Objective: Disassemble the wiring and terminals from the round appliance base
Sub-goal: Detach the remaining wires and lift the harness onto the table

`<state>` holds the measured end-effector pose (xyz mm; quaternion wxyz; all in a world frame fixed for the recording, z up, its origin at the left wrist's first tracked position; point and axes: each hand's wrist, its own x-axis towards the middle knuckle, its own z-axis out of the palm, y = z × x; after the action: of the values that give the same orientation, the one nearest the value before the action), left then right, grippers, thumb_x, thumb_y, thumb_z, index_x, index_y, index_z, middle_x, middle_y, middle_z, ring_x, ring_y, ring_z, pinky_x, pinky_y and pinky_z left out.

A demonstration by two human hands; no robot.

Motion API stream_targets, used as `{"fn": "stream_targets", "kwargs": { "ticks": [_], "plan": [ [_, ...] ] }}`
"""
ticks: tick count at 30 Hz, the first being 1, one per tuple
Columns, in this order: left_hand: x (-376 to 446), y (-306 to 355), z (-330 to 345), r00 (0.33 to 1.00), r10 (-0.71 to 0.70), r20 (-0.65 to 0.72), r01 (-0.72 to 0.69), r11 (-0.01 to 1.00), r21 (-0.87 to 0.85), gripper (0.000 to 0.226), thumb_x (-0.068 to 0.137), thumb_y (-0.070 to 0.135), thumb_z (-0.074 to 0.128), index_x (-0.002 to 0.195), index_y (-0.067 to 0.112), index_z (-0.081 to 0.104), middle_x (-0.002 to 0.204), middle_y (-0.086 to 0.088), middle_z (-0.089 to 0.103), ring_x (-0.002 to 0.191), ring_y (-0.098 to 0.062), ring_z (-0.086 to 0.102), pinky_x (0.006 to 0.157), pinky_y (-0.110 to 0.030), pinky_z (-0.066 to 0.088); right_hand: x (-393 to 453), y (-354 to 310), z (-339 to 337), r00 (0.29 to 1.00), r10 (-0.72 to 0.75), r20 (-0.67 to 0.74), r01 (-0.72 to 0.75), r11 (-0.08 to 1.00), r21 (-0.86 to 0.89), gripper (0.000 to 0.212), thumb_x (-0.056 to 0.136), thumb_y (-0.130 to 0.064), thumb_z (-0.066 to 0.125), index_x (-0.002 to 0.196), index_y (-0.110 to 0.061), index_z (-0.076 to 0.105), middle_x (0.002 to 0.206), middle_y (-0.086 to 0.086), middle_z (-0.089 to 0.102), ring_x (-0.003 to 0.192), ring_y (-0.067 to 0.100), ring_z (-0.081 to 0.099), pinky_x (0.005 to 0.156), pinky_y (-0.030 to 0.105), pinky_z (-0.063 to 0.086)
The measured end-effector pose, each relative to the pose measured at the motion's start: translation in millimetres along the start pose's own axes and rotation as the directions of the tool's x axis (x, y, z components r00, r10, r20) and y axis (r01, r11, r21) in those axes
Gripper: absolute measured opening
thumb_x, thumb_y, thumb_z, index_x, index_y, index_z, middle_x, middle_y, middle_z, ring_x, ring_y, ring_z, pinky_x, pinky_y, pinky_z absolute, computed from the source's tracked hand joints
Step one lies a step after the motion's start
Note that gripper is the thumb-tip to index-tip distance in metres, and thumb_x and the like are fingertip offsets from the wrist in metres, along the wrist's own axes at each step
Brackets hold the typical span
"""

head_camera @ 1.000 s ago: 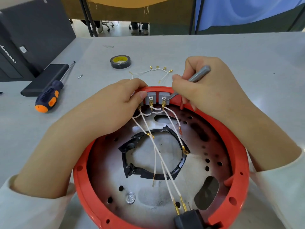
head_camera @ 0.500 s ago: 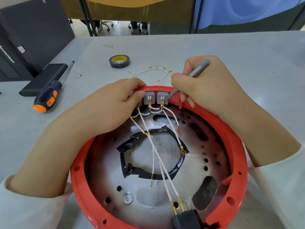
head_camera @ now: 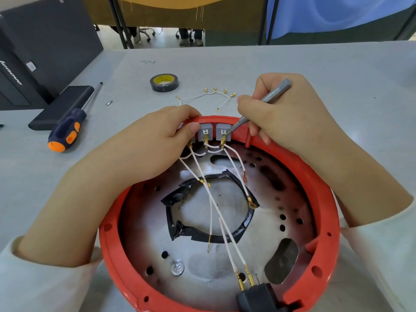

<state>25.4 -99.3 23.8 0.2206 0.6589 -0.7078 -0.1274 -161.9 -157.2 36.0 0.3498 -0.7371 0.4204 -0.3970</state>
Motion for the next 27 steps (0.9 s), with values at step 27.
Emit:
{"fn": "stream_targets", "kwargs": {
  "ticks": [27],
  "plan": [
    [0.4, -0.1, -0.3, 1.000, 0.002, -0.003, -0.002, 1.000, 0.029, 0.024, 0.099, 0.033, 0.037, 0.118, 0.031, 0.052, 0.100, 0.014, 0.051, 0.090, -0.004, 0.042, 0.071, -0.018, 0.024, 0.8, -1.6, 1.1, 0.999, -0.036, -0.014, 0.035, 0.997, -0.067, 0.031, 0.085, -0.018, 0.062, 0.059, -0.012, 0.047, 0.042, 0.003, 0.055, 0.028, 0.007, 0.042, 0.038, 0.013, 0.033]
  ]
}}
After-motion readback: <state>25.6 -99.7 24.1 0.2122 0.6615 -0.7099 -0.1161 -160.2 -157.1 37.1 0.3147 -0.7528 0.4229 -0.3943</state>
